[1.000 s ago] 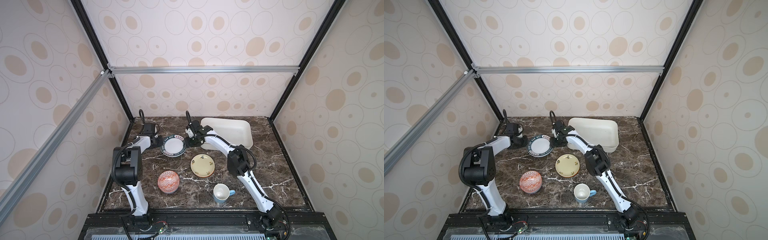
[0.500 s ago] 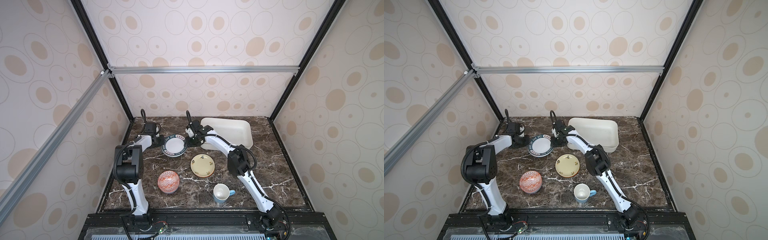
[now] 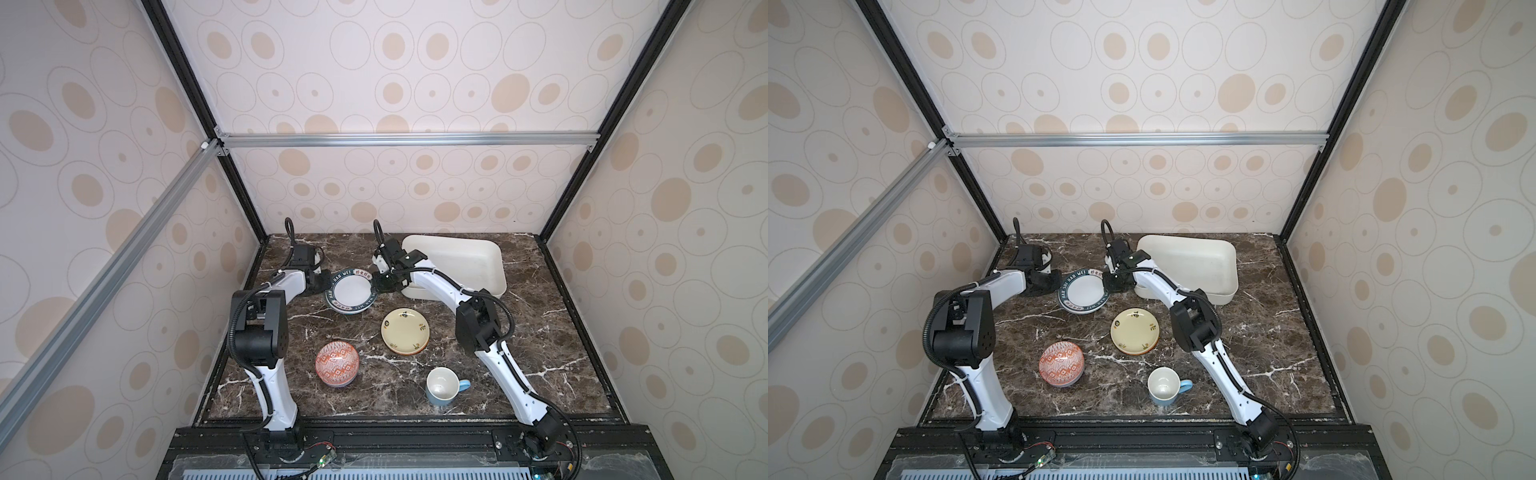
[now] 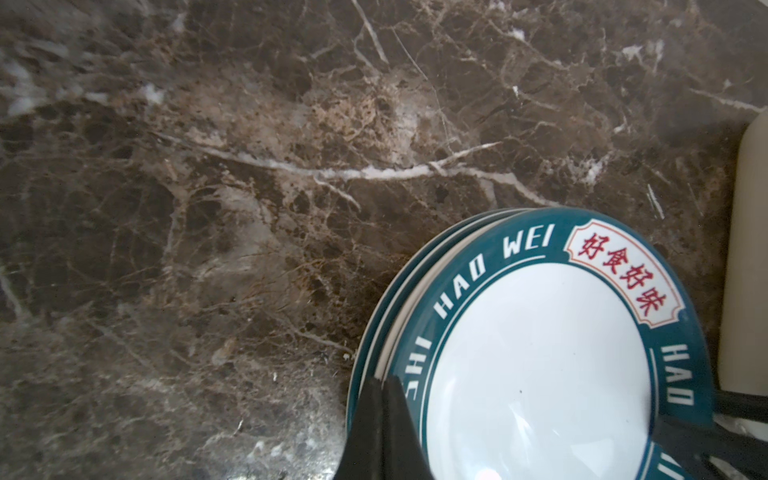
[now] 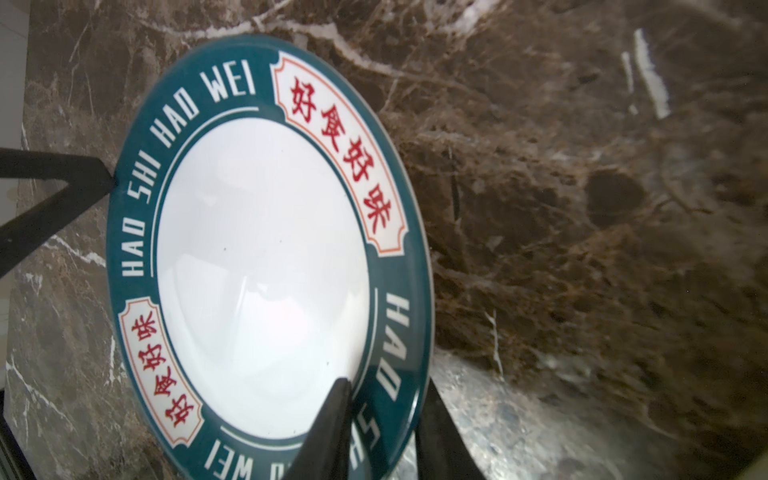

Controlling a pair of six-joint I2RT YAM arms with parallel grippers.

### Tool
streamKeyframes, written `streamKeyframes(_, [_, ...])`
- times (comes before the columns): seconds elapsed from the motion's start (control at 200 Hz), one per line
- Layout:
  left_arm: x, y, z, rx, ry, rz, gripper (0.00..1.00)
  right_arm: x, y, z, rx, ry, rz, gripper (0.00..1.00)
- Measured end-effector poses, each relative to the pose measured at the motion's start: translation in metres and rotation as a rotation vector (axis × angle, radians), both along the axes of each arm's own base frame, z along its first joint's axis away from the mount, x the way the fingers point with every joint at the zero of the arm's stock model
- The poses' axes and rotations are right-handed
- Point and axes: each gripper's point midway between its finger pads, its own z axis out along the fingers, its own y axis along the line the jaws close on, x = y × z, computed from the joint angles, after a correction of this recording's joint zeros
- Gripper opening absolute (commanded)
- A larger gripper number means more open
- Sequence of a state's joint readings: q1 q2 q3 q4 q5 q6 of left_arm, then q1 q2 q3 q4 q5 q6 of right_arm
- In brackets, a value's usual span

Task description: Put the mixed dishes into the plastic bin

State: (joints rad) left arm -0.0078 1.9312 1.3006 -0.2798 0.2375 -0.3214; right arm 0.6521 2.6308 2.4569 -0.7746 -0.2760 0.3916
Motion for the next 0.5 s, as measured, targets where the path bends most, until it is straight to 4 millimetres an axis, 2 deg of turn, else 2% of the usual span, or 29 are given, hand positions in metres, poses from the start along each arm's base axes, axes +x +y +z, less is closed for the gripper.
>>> streamKeyframes(0.19, [0.000, -0.004, 0.000, -0.007, 0.001, -0.009, 0.00, 0.003, -0.006, 0.008, -0.020, -0.020, -0.018, 0.13])
streamKeyframes(0.325, [-0.001, -0.009, 0.000, -0.018, 0.001, -0.022, 0.00, 0.009, -0.010, 0.026, -0.010, -0.056, -0.024, 0.02])
streamKeyframes(0.5, [-0.002, -0.018, 0.000, -0.033, 0.002, -0.045, 0.00, 0.016, -0.008, 0.047, 0.045, -0.082, -0.035, 0.01])
